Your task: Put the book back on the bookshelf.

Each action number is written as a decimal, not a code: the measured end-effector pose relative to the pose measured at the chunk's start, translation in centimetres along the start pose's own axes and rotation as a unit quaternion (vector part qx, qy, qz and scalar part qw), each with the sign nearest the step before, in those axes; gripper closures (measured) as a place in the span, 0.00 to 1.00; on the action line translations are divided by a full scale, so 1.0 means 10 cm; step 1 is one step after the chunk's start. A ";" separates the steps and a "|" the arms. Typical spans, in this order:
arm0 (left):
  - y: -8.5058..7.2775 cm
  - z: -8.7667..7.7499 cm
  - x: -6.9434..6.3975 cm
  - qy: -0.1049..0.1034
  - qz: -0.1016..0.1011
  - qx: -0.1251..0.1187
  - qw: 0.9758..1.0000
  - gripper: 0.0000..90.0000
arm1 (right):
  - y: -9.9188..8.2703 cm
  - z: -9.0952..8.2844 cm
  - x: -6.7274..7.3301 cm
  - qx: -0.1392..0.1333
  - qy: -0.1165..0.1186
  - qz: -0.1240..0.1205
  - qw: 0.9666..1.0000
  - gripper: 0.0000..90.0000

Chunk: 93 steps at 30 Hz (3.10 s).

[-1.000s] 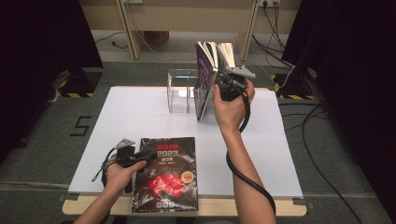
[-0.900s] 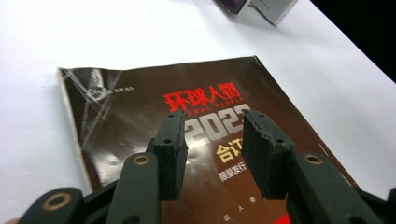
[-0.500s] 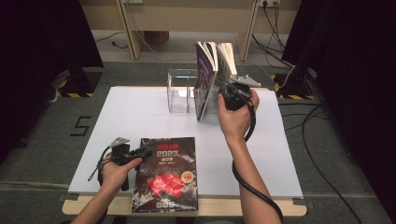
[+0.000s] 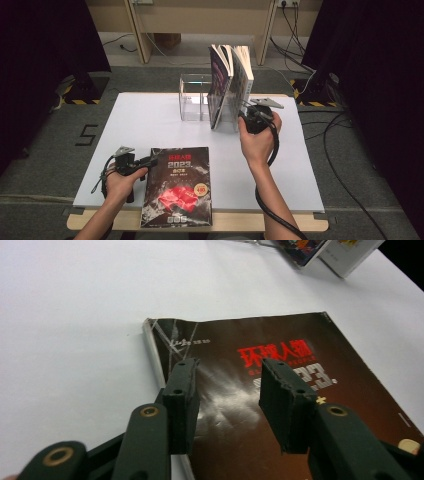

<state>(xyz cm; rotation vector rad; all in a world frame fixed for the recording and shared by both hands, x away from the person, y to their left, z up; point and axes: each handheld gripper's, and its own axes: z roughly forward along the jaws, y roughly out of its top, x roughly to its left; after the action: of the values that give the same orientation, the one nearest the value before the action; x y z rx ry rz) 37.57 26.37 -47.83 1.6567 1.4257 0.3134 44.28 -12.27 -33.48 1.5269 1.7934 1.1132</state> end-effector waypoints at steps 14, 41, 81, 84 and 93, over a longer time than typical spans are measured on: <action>-0.01 0.03 0.20 0.053 -0.013 0.010 0.998 0.87 | -0.59 0.09 -0.13 0.069 0.012 0.016 0.997 0.73; -0.01 0.21 0.13 0.068 0.009 0.040 0.997 0.99 | -1.04 0.35 0.03 0.136 0.043 0.010 0.990 0.70; -0.17 0.14 -0.50 -0.014 0.076 0.041 0.996 0.82 | -1.18 0.76 0.08 0.216 0.089 0.037 0.972 0.65; -0.21 0.17 -0.51 -0.015 0.080 0.052 0.995 0.81 | -1.18 0.75 0.10 0.218 0.085 0.040 0.971 0.65; -0.26 0.21 -0.51 -0.006 0.090 0.061 0.994 0.79 | -1.20 0.71 0.10 0.220 0.086 0.049 0.970 0.65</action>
<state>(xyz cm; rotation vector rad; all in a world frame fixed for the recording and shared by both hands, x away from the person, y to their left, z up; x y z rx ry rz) 35.76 20.69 -49.15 1.8891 1.3118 0.3221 43.43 -9.77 -47.24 1.8331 2.2160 0.9564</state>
